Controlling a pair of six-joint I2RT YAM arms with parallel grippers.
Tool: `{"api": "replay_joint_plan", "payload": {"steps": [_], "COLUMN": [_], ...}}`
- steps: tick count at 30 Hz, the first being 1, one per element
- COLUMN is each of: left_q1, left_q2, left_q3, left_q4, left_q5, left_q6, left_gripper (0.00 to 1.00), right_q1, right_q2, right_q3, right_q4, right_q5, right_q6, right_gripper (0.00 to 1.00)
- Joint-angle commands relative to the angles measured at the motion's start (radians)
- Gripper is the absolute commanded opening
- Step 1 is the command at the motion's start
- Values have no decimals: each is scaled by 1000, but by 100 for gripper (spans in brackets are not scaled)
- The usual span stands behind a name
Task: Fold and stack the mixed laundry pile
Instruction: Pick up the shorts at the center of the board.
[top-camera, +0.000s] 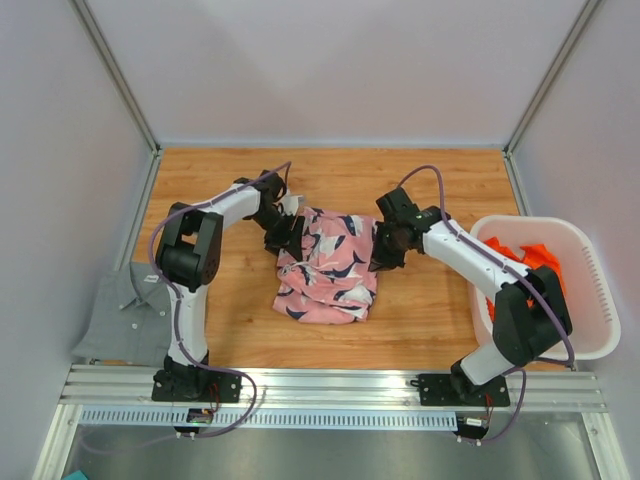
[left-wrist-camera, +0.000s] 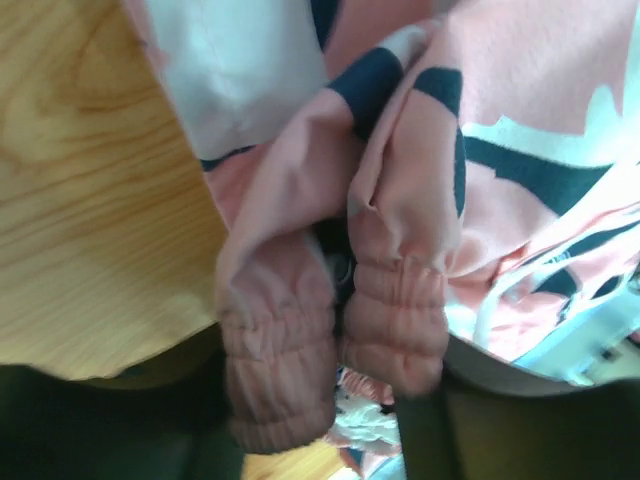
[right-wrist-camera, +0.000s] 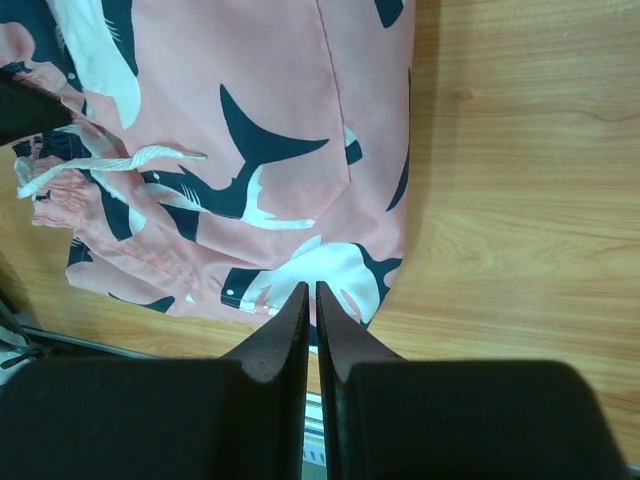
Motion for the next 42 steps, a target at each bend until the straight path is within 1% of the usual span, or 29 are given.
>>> {"api": "replay_joint_plan", "payload": {"steps": [1, 2, 3, 4, 6, 9, 10, 15, 16, 18, 20, 22, 26, 27, 29, 30, 31, 33, 37, 38, 39, 40, 42], "left_q1": [-5, -3, -3, -3, -3, -3, -3, 3, 9, 41, 57, 58, 63, 73, 170, 170, 216, 273, 316, 343, 365, 412, 451], "left_q2": [72, 73, 72, 70, 49, -6, -47, -190, -230, -259, -295, -337, -390, -400, -448, -448, -475, -537, -600, -612, -633, -641, -657], "left_q3": [-6, -3, 1, 5, 8, -2, -13, -62, -85, -107, -114, -134, -139, -141, -134, -134, -130, -144, -144, -150, -156, -154, -136], "left_q4": [18, 17, 14, 12, 11, -2, -8, -75, -92, -117, -156, -173, -233, -245, -278, -294, -311, -327, -419, -431, -446, -451, -463], "left_q5": [8, 17, 28, 34, 52, 62, 50, -124, -156, -158, -194, -266, -332, -330, -224, -189, -160, -162, -176, -173, -165, -146, -123], "left_q6": [2, 5, 9, 21, 37, 86, 133, 303, 319, 344, 383, 413, 416, 382, 321, 321, 305, 304, 342, 347, 347, 341, 336], "left_gripper": [48, 42, 24, 14, 0, 0, 0, 0, 0, 0, 0, 0, 0, 0, 0, 0, 0, 0, 0, 0, 0, 0, 0], "right_q1": [-12, -15, -19, -23, -29, -43, -48, -81, -88, -95, -100, -104, -118, -120, -124, -126, -124, -127, -132, -132, -134, -134, -135], "right_q2": [-49, -56, -60, -60, -68, -83, -89, -123, -126, -135, -140, -148, -155, -161, -171, -175, -175, -177, -175, -174, -174, -172, -162], "right_q3": [-19, -24, -27, -30, -32, -32, -33, -49, -52, -53, -53, -53, -52, -52, -53, -56, -58, -62, -76, -76, -78, -76, -69], "right_q4": [7, 7, 9, 7, 3, -8, -14, -17, -19, -20, -22, -23, -31, -34, -36, -34, -34, -34, -20, -11, -8, -6, -3], "right_q5": [25, 24, 24, 25, 28, 39, 41, 47, 48, 50, 54, 57, 64, 65, 67, 67, 67, 70, 59, 56, 53, 48, 45], "right_q6": [-3, -4, -3, -3, -8, -14, -15, -29, -29, -34, -37, -38, -41, -40, -38, -38, -38, -40, -29, -23, -20, -18, -23], "right_gripper": [7, 7, 7, 7, 6, 6, 6, 6, 6, 6, 6, 6, 6, 6, 6, 6, 6, 6, 6, 6, 6, 6, 6]}}
